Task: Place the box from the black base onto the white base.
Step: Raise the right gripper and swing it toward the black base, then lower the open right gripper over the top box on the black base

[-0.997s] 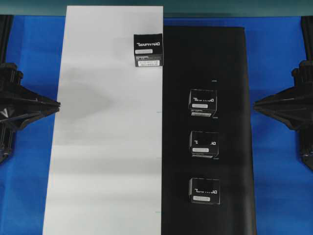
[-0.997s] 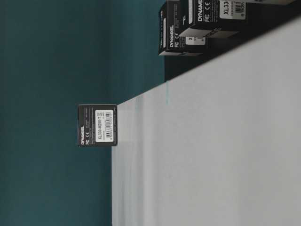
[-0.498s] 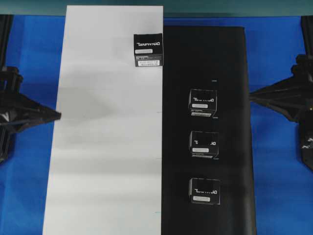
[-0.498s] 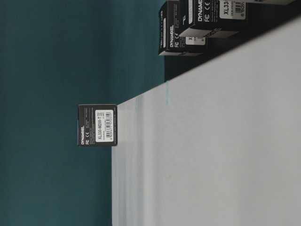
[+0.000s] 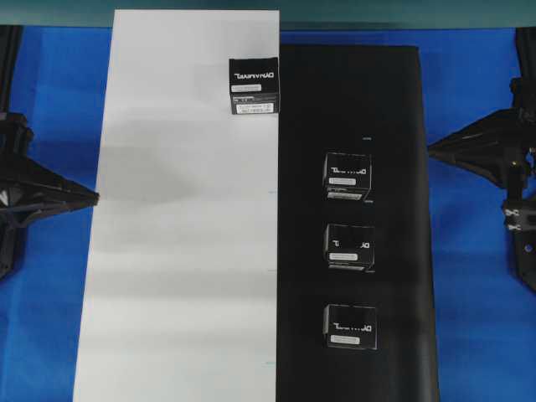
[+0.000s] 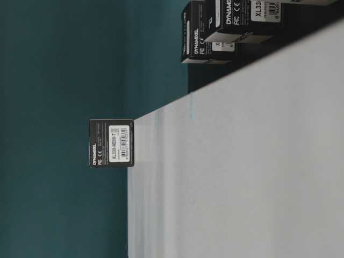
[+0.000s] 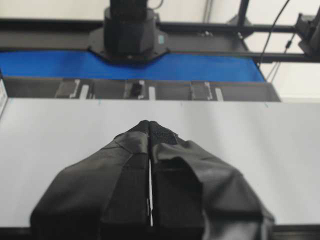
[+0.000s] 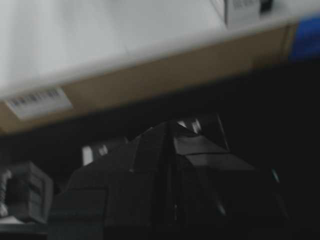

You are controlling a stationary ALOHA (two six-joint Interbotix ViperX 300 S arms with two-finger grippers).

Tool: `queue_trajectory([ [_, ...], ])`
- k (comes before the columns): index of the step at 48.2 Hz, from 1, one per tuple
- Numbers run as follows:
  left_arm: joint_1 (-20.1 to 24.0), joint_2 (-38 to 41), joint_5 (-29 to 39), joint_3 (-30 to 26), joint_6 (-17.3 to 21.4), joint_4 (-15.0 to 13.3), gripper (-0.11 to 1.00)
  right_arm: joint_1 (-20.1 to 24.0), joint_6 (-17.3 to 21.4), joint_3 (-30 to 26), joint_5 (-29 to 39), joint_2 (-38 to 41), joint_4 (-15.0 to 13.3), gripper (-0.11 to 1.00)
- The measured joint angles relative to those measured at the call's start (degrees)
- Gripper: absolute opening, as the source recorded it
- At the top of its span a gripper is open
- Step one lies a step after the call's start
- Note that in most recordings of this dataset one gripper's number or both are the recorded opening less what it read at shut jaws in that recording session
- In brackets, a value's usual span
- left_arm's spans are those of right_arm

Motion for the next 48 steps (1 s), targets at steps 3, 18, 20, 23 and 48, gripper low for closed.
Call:
queue_trajectory([
  [3, -0.1, -0.1, 0.3, 0.0, 0.0, 0.0, -0.04, -0.8, 0.0, -0.2, 2.3, 0.6, 0.1, 0.04],
  [18, 0.0, -0.1, 0.8, -0.1, 0.0, 0.0, -0.04, -3.4, -0.5, -1.5, 11.1, 7.6, -1.5, 0.04],
  [20, 0.0, -0.2, 0.8, -0.2, 0.0, 0.0, -0.04, -3.9, -0.8, -1.6, 11.9, 8.7, -2.2, 0.04],
  [23, 0.0, -0.2, 0.8, -0.4, 0.0, 0.0, -0.04, -4.6, -1.3, -1.8, 12.7, 10.4, -3.3, 0.04],
  [48, 0.0, -0.2, 0.8, -0.7, -0.1, 0.0, -0.04, -5.9, -10.0, -3.2, 12.3, 22.1, -5.3, 0.08],
])
